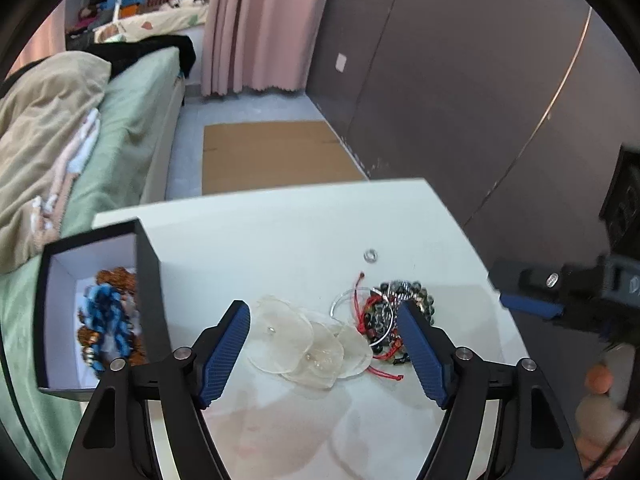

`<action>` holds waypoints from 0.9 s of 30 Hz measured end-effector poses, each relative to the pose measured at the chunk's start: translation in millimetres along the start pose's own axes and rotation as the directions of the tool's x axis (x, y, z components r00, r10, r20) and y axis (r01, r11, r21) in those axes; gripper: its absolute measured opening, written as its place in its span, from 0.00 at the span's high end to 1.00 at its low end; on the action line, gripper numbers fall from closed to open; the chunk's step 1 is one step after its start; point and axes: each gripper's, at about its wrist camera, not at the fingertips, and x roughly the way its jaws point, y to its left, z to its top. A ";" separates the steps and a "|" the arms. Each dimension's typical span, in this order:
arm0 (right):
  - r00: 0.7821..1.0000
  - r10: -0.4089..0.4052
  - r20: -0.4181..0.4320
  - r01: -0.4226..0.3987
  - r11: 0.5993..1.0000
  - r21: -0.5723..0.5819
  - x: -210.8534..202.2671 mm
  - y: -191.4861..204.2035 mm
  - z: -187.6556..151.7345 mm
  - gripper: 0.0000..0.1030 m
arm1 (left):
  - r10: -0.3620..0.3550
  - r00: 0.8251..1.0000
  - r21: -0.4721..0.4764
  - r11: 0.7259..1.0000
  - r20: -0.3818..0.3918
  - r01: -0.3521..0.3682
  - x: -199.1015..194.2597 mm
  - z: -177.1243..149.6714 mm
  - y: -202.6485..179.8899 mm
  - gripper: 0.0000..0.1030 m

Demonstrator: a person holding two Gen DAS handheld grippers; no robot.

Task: Organize jewelry
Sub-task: 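Grasp the white cloth pouch with the left gripper while the right gripper approaches the metal pile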

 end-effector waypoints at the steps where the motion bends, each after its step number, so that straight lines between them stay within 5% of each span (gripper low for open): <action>1: 1.000 0.006 -0.002 -0.006 1.000 0.000 1.3 -0.8 1.8 0.25 | 0.001 1.000 0.002 1.000 -0.018 -0.001 5.5 -1.0 -1.4 0.34; 11: 0.994 0.083 -0.068 -0.083 0.997 0.007 22.3 7.4 6.9 0.44 | 0.023 0.991 0.040 0.999 -0.134 -0.018 41.1 -7.8 -5.7 0.47; 18: 0.990 0.083 -0.118 -0.083 0.997 0.005 43.1 14.8 4.7 0.59 | 0.045 0.983 0.061 0.998 -0.181 -0.035 54.4 -11.2 -1.2 0.94; 27: 0.984 0.067 -0.167 -0.067 0.998 0.006 63.8 18.6 -1.3 0.68 | 0.002 0.996 -0.030 1.000 -0.084 -0.004 18.6 0.4 25.4 0.99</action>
